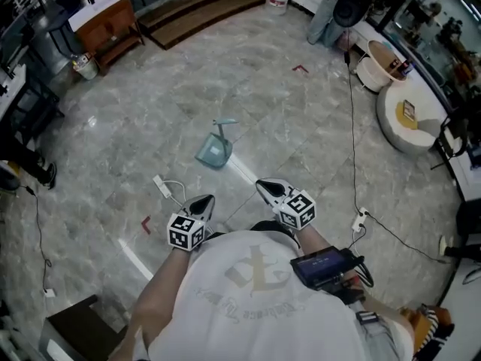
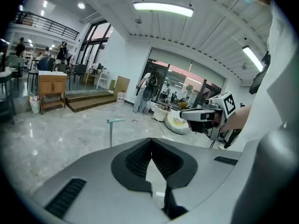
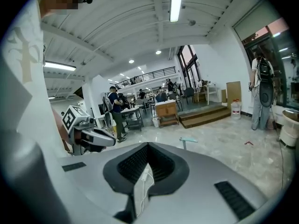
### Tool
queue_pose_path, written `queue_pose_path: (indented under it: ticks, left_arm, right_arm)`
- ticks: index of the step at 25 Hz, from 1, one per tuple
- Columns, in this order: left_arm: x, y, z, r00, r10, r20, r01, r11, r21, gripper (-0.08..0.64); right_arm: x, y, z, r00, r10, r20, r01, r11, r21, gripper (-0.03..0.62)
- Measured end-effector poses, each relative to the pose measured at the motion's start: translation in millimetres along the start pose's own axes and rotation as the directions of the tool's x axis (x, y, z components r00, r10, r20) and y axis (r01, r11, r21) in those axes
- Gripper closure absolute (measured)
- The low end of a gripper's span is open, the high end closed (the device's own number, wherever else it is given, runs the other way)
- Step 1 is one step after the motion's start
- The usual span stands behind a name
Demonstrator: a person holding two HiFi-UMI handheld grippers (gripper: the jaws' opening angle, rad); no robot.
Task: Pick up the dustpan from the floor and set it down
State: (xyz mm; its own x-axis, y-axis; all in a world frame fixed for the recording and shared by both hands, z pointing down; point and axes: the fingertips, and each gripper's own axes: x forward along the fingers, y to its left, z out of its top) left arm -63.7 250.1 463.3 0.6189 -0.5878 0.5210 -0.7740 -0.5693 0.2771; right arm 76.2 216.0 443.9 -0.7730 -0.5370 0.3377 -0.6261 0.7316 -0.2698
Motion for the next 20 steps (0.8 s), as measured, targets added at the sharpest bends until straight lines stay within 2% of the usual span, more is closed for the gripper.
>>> queue_pose_path:
  ticks: [12, 20]
  left_arm:
    - [-26, 35, -4, 1.000, 0.011, 0.026, -0.011, 1.000, -0.019, 0.548]
    - [-34, 52, -3, 0.998, 0.044, 0.047, -0.042, 0.998, -0.054, 0.548]
  right_arm:
    - [29, 6, 10, 0.999, -0.045, -0.015, 0.045, 0.999, -0.007, 0.577]
    - [47, 10, 16, 0.998, -0.014, -0.055, 0.012, 0.999, -0.042, 0.577]
